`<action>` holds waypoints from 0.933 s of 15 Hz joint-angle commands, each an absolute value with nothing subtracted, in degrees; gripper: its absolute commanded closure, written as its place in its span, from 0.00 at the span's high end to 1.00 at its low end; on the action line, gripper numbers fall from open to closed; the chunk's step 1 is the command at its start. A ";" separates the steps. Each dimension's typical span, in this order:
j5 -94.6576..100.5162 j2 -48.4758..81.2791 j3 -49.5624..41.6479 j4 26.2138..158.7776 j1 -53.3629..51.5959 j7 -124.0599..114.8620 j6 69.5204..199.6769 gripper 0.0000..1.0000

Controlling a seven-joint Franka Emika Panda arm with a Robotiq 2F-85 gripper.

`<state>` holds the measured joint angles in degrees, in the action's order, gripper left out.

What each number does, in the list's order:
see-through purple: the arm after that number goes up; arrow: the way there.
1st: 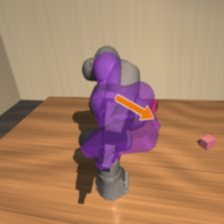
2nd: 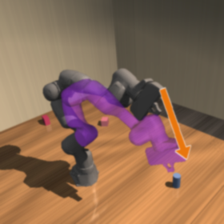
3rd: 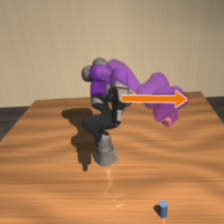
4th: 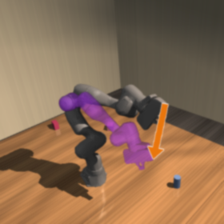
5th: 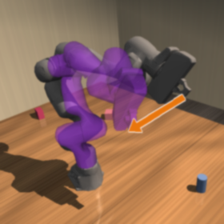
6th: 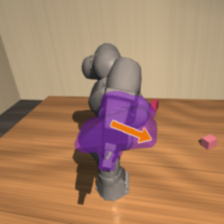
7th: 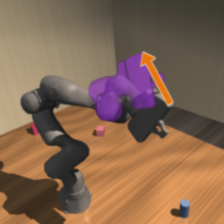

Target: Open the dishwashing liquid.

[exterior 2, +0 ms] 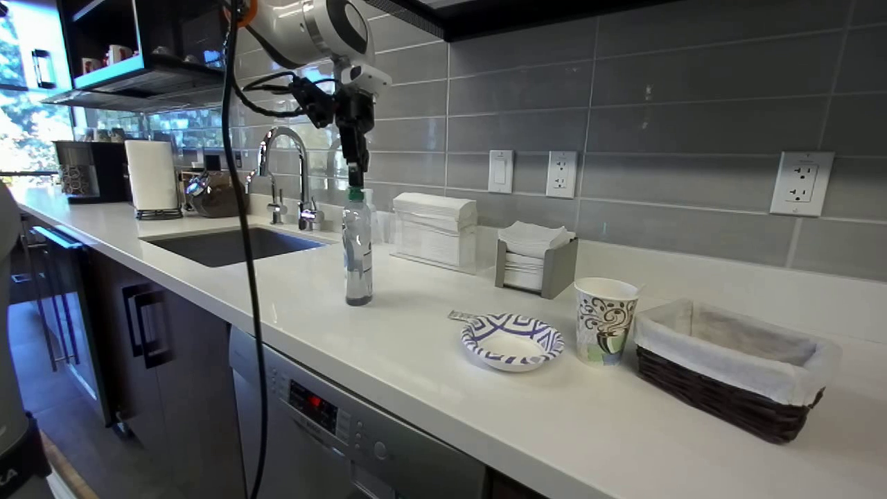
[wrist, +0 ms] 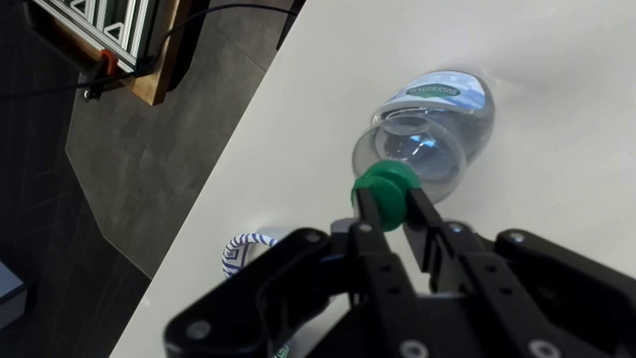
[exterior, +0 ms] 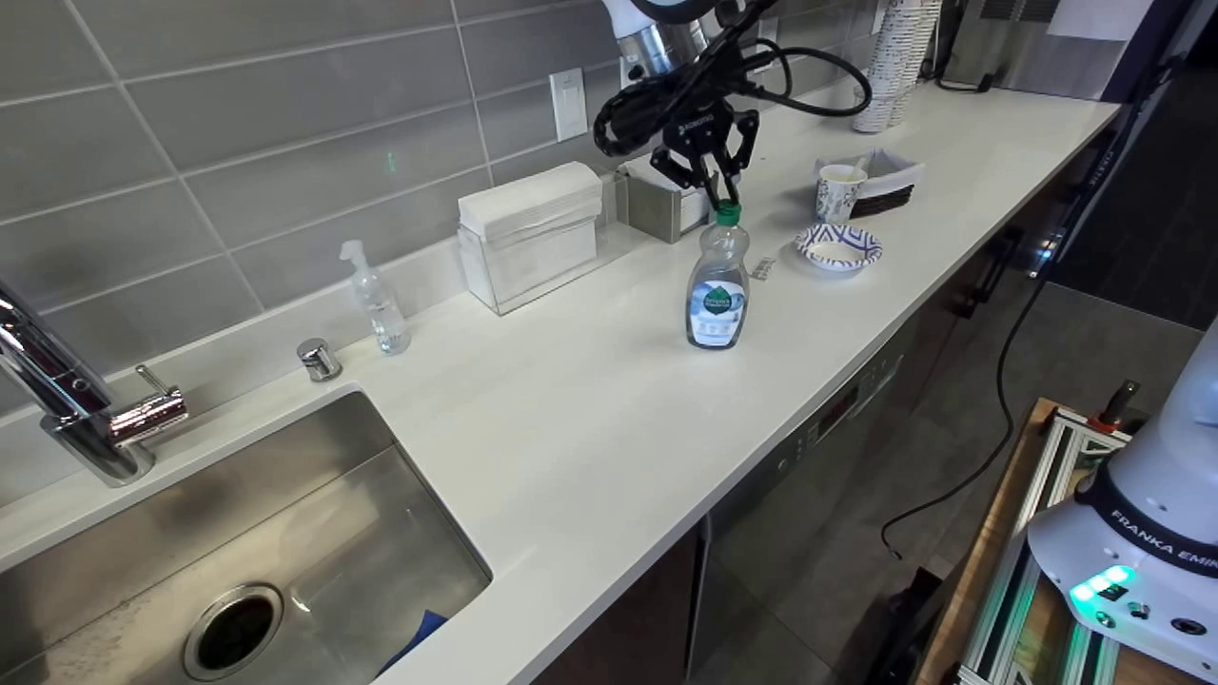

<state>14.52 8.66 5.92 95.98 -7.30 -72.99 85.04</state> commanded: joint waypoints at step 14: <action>13.84 1.54 4.60 102.90 -6.30 -69.97 92.23 0.35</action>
<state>14.47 5.21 5.09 97.87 -6.72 -71.50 87.66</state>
